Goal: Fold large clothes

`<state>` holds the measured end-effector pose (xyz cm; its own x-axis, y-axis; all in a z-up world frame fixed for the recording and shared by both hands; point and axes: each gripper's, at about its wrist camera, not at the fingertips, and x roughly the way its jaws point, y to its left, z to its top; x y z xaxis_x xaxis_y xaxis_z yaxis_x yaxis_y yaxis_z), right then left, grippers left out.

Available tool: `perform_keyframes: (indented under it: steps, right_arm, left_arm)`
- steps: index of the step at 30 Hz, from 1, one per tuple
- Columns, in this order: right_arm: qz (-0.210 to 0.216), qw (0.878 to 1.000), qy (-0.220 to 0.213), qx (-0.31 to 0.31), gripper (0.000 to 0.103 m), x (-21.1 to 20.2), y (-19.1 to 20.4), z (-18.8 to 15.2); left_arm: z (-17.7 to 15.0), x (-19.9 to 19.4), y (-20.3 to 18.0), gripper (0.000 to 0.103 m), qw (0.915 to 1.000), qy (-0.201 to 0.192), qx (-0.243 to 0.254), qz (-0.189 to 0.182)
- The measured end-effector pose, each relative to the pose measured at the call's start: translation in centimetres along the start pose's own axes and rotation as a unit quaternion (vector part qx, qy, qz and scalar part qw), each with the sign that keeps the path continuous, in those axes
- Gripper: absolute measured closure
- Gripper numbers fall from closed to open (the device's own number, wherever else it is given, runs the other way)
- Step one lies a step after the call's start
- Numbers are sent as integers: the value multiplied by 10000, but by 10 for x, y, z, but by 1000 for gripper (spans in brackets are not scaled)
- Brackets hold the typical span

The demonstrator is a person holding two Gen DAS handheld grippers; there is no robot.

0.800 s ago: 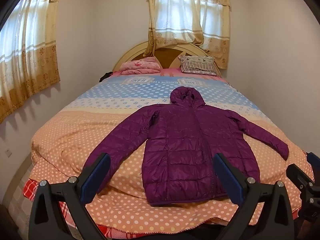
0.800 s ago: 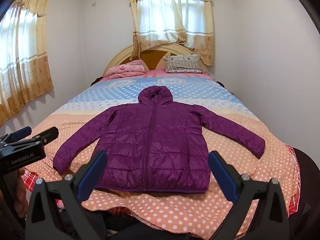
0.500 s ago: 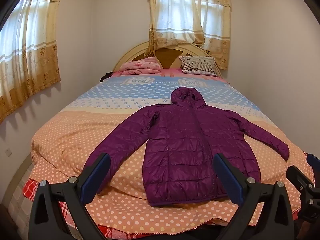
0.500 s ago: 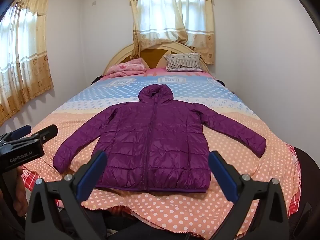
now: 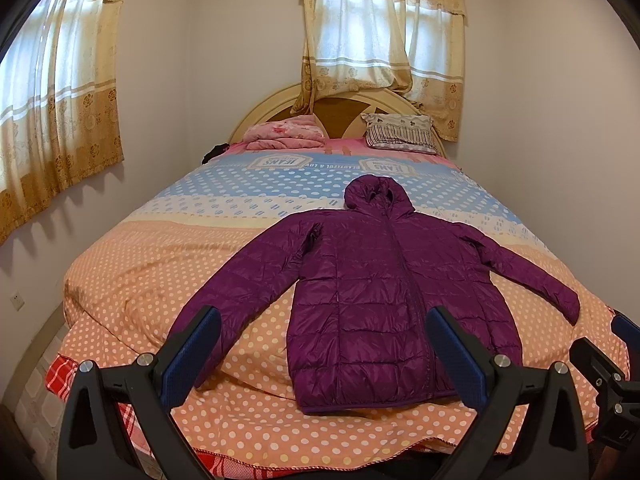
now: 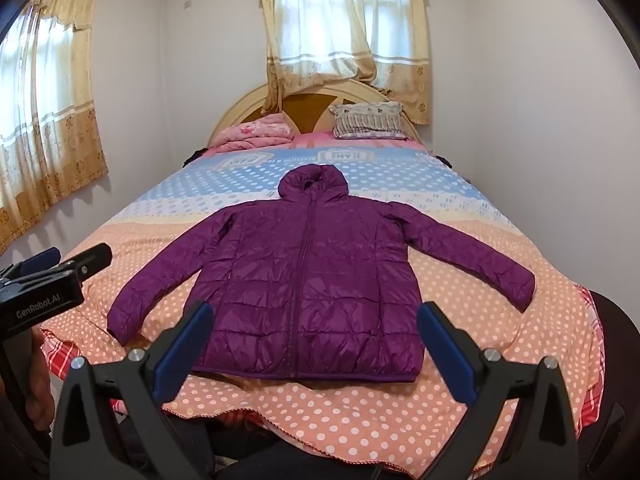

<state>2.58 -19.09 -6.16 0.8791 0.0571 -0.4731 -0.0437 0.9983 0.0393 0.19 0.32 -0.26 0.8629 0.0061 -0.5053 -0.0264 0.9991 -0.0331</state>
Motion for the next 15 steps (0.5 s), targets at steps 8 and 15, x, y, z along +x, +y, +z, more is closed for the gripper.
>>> perform_keyframes:
  steps: [8,15]
  right_arm:
    - [18,10000,49,10,0,2,2,-2]
    - [19,10000,61,10,0,2,2,-2]
  left_arm:
    - [0,0,0,1,10000,-2,3,-2]
    - [0,1,1,1,10000,-21,-42,28]
